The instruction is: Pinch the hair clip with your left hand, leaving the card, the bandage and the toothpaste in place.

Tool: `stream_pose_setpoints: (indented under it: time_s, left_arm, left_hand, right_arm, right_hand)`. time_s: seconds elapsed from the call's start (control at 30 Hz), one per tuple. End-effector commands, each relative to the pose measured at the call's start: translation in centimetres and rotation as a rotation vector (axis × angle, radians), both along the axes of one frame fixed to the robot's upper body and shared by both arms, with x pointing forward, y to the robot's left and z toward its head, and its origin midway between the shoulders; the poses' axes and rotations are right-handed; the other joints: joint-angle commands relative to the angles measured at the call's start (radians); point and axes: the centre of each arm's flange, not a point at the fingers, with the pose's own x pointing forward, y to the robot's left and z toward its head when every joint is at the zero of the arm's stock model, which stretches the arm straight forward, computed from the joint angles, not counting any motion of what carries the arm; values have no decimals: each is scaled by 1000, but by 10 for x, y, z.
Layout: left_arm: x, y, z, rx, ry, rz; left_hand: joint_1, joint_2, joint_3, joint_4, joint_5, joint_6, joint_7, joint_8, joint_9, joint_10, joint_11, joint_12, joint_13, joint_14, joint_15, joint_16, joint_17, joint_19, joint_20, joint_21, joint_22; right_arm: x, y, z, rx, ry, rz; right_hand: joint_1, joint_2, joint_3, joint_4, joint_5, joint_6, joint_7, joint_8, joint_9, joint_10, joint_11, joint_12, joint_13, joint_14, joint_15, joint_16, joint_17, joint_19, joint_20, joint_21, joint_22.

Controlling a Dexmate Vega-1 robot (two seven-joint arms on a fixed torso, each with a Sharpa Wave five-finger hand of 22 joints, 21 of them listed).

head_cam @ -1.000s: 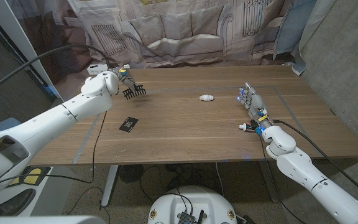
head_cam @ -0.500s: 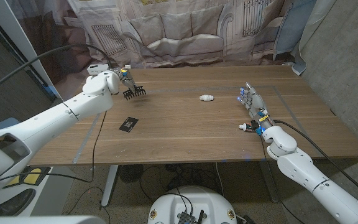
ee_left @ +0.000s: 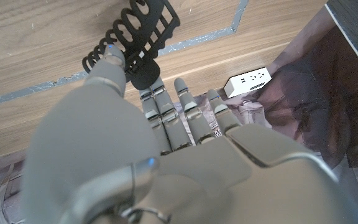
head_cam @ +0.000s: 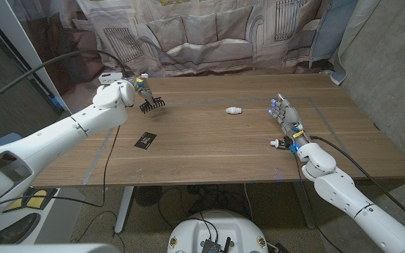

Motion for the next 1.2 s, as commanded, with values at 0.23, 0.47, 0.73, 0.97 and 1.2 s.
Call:
stream_pose_setpoints:
  time_s: [0.23,0.47,0.73,0.97,1.2]
  left_arm:
    - [-1,4,-3,0,-4,15]
    - [0,7,-4,1,-2,14]
    - [4,9,-3,13,25,21]
    - [5,9,1,37,54,37]
    - [10,8,2,53,99,51]
  left_hand:
    - [-28,-1,-6,4,2,-32,5,-10,2,-28,8,-9,-5,-19,-36,-2,2,-8,0,-2,6]
    - [-50,-4,-13,10,1,-50,10,-13,1,-47,10,-14,-11,-31,-34,-3,3,-11,-7,-2,5]
    - [-57,-6,-15,9,1,-69,12,-15,0,-61,15,-16,-15,-45,-30,-5,2,-19,2,-3,5]
    - [-63,-8,-15,7,2,-91,11,-18,-1,-85,15,-20,-19,-58,-25,-6,2,-27,9,-4,5]
    - [-68,-8,-15,2,4,-126,8,-20,-2,-123,18,-23,-22,-95,-26,-10,2,-41,8,-6,5]
  right_arm:
    - [-2,0,-3,3,7,0]
    - [-2,1,-4,-1,8,-1]
    - [0,2,-4,0,12,-1]
    - [1,2,-4,0,10,-1]
    - [4,3,-5,8,17,2]
  right_hand:
    - [10,3,-4,-1,0,8,2,1,2,8,-1,-2,5,5,4,-5,3,3,7,2,3]
    - [10,3,-5,-1,-1,8,2,1,2,9,-2,-2,5,5,3,-5,3,3,7,2,3]
    - [10,3,-5,-1,-1,8,2,1,2,8,-1,-2,5,6,3,-5,3,2,8,2,3]
    - [10,3,-5,-1,0,8,2,1,2,8,-1,-2,6,5,4,-5,3,3,8,2,3]
    - [10,4,-5,-1,0,9,2,1,2,8,-1,-2,6,4,3,-6,3,2,7,2,3]
